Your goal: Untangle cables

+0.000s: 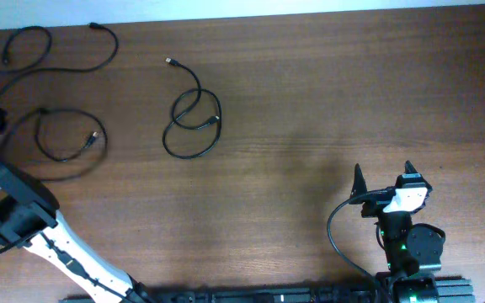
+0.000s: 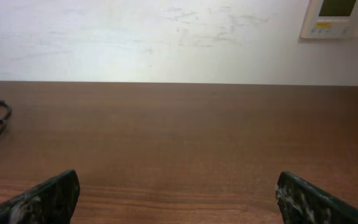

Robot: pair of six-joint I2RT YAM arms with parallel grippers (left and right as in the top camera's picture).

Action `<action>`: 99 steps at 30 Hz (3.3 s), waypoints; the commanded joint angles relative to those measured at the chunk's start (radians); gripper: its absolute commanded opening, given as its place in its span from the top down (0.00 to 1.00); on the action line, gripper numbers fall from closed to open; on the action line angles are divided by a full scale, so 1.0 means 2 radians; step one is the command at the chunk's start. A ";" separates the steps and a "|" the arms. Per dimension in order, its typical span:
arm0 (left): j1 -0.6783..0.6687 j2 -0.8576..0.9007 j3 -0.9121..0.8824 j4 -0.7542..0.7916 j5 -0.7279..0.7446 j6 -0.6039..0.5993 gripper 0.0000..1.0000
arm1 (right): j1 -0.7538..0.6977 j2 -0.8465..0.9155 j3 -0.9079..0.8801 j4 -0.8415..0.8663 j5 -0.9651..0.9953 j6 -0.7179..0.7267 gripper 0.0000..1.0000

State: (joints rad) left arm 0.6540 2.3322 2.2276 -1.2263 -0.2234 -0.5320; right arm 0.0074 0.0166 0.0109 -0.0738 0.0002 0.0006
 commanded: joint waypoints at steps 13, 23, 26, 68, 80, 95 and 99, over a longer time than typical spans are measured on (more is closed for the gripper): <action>0.032 0.006 -0.056 -0.030 0.036 0.023 0.23 | 0.003 -0.002 -0.003 -0.003 0.002 0.002 0.02; 0.020 0.006 -0.184 0.045 0.140 0.023 0.01 | 0.003 -0.002 -0.003 -0.003 0.002 0.002 0.02; 0.003 0.006 -0.198 0.062 0.140 0.023 0.01 | 0.003 -0.002 -0.003 -0.003 0.002 0.002 0.02; -0.065 -0.166 -0.145 0.106 0.300 0.077 0.20 | 0.003 -0.002 -0.003 -0.003 0.002 0.002 0.01; -0.386 -0.076 -0.174 0.096 0.174 0.226 0.15 | 0.003 -0.002 -0.003 -0.003 0.002 0.002 0.02; -0.411 -0.007 -0.175 0.095 0.065 0.220 0.25 | 0.003 -0.002 -0.003 -0.003 0.002 0.002 0.02; -0.405 0.016 -0.176 0.098 0.047 0.220 0.29 | 0.003 -0.002 -0.003 -0.003 0.002 0.002 0.02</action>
State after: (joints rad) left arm -0.1680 2.3184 1.8812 -1.0313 -0.1165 -0.0967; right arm 0.0074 0.0166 0.0109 -0.0742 0.0002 0.0006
